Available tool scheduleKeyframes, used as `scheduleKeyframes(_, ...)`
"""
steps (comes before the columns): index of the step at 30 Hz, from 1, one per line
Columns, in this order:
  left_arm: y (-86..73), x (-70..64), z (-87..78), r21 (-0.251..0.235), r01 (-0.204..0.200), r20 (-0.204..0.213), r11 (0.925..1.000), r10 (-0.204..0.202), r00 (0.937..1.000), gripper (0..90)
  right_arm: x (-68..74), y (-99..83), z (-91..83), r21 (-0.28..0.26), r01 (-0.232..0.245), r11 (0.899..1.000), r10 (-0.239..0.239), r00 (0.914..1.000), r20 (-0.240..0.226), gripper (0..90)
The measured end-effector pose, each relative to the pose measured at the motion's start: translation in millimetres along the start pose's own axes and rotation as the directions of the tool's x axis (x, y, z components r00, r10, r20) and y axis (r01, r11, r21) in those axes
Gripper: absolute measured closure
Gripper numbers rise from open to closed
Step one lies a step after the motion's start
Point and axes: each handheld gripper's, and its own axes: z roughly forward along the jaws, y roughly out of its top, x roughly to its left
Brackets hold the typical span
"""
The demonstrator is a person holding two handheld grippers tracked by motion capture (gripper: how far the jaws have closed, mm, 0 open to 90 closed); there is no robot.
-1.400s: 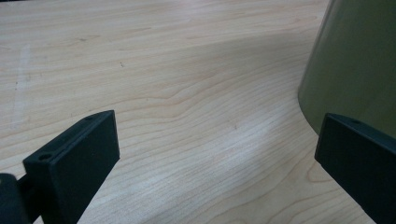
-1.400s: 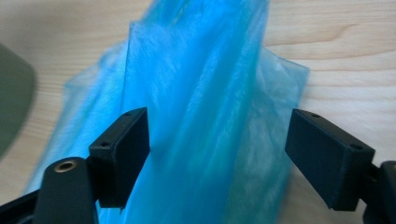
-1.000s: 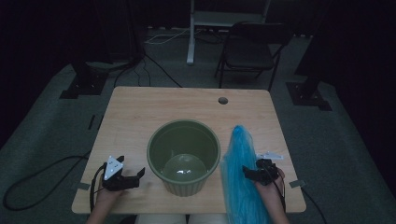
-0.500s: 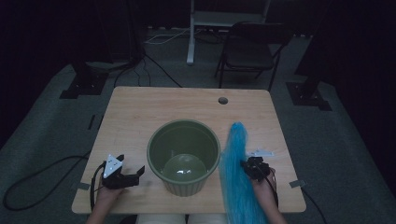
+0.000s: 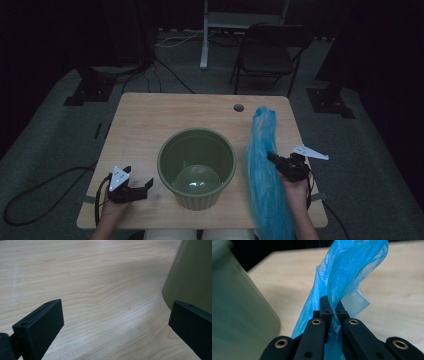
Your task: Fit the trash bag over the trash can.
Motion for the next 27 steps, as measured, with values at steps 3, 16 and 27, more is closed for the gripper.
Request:
scheduleKeyframes(3, 0.8, 0.6, -0.4, -0.004, 0.005, 0.0, 1.0, -0.005, 1.0, 0.4, 1.8, 6.2, -11.5, -0.047, -0.016, 0.999, 0.015, 0.9996, -0.023, 90.0)
scheduleKeyframes(16, 0.3, 0.4, 0.3, 0.001, -0.003, -0.004, 1.0, 0.003, 1.0, 0.4, 39.1, 81.1, -71.1, -0.299, 0.026, 0.954, -0.072, 0.987, -0.144, 90.0)
scheduleKeyframes(27, 0.0, 0.7, 0.6, 0.002, -0.007, -0.002, 1.0, 0.007, 1.0, 0.4, 90.7, 162.8, -102.0, -0.453, 0.041, 0.891, -0.19, 0.9382, -0.289, 90.0)
